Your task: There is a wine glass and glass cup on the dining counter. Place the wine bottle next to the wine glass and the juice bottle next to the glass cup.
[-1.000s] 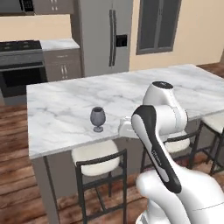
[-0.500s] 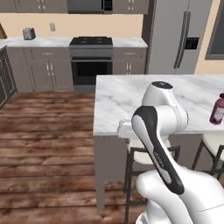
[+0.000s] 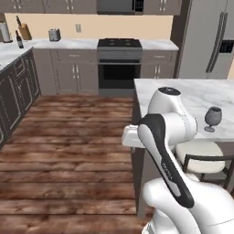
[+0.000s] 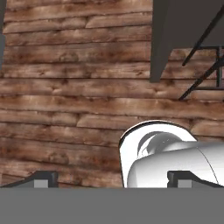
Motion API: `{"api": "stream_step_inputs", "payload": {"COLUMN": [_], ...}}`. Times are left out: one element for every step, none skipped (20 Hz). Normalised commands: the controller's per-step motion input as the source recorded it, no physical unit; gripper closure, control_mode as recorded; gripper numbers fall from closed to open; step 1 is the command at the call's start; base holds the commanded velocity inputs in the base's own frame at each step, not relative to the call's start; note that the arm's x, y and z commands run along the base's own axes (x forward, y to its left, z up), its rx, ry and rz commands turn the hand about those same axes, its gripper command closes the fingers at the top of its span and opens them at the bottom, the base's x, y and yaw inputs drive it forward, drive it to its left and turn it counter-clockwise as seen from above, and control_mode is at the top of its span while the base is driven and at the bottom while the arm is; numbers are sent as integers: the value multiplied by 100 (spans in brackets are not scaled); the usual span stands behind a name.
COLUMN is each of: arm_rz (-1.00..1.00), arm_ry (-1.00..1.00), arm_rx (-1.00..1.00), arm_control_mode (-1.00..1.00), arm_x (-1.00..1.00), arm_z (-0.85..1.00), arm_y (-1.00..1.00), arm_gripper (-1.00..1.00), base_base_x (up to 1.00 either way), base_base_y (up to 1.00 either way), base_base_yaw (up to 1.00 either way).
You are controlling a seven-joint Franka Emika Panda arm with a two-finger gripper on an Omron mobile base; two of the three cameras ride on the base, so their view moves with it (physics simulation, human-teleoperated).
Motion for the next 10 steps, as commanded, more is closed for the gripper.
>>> {"api": "stream_step_inputs", "payload": {"arm_rz": [0, 0, 0, 0, 0, 0, 0, 0, 0, 0], "arm_ry": [0, 0, 0, 0, 0, 0, 0, 0, 0, 0], "arm_rx": [0, 0, 0, 0, 0, 0, 0, 0, 0, 0], "arm_control_mode": [100, 100, 100, 100, 100, 100, 100, 100, 100, 100], "arm_x": [0, 0, 0, 0, 0, 0, 0, 0, 0, 0], "arm_z": [0, 0, 0, 0, 0, 0, 0, 0, 0, 0], "arm_y": [0, 0, 0, 0, 0, 0, 0, 0, 0, 0], "arm_gripper": [-100, -100, -100, -100, -100, -100, -100, -100, -100, -100], "base_base_x": [55, 60, 62, 64, 65, 68, 75, 78, 80, 84], "base_base_y": [79, 74, 72, 69, 66, 61, 54, 50, 46, 40], "base_base_yaw": [0, 0, 0, 0, -2, -6, -6, -6, -6, -6]}}
